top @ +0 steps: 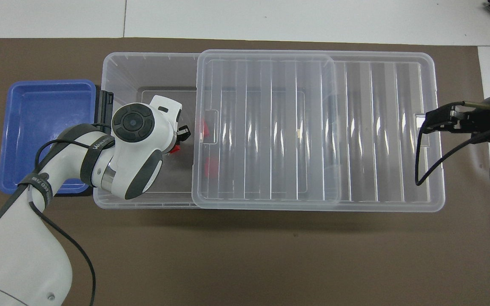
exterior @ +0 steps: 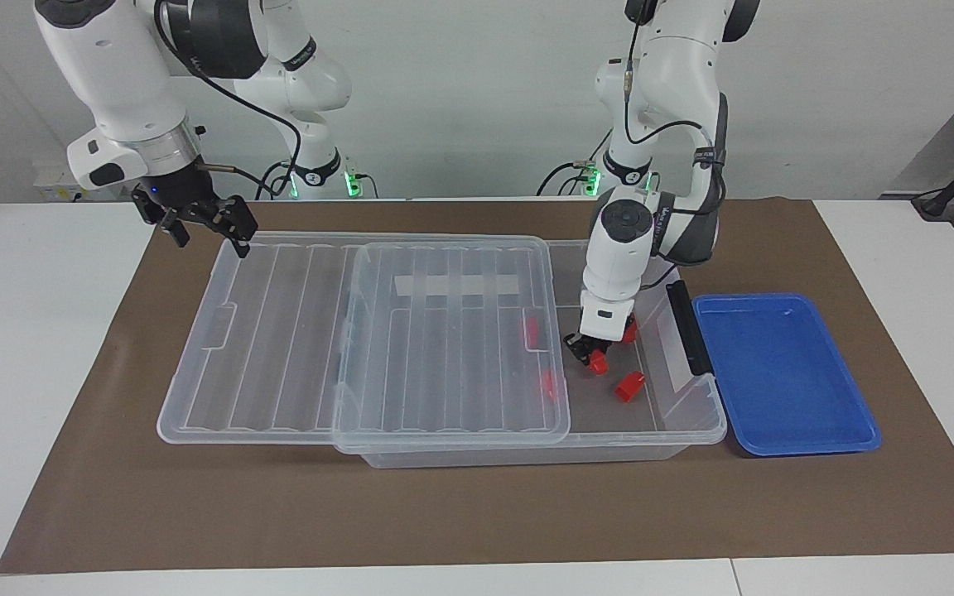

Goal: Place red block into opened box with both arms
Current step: 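Withdraw the left gripper while the right gripper pushes the lid back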

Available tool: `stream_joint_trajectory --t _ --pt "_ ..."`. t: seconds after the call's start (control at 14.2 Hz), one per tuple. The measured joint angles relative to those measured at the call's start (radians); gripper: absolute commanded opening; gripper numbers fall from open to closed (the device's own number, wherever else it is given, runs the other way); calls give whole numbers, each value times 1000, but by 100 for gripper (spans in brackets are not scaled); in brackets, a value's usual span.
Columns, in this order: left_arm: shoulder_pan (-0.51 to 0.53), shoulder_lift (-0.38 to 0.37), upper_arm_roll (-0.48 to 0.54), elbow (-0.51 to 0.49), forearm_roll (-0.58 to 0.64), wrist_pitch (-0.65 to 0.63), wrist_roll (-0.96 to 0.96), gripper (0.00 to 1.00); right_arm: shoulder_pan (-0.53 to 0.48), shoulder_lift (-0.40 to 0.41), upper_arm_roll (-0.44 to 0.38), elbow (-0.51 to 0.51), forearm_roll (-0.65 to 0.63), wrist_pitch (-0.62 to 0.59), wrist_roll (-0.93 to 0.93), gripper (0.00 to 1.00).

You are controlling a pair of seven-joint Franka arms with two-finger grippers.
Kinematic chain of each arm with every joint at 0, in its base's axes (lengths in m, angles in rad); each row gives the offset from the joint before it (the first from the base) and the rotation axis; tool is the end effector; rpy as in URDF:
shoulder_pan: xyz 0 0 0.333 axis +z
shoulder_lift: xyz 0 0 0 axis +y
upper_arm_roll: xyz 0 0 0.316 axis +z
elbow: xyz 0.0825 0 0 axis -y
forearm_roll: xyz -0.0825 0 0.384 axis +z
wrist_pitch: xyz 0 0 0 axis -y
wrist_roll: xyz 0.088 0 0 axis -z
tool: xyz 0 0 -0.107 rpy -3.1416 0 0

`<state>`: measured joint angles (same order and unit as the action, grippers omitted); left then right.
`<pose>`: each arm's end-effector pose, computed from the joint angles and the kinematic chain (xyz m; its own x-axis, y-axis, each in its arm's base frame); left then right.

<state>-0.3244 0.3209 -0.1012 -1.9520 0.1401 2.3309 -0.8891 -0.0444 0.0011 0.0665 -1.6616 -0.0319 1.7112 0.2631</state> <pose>0.5655 -0.2507 0.3211 0.9260 0.3655 0.0945 0.3674 -0.9301 -0.0028 0.5658 0.0095 0.5933 0.9706 -0.2342 0.0550 -0.2355 -0.9717 0.0180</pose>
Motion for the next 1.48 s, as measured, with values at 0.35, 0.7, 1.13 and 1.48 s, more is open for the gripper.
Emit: stream_joint_trajectory --t 0.35,0.7,1.13,1.48 --pt "2 0 2 -16 1 29 10 75 -20 2 -4 -82 0 139 -7 0" --pt "3 0 5 -18 1 30 12 100 -92 2 -10 -151 0 274 -86 0" --pt "22 -12 13 149 1 -240 40 94 -160 2 -12 -225 0 356 -164 0" --pt "107 -61 20 407 -60 -669 293 96 -178 2 -11 -263 0 393 -190 0"
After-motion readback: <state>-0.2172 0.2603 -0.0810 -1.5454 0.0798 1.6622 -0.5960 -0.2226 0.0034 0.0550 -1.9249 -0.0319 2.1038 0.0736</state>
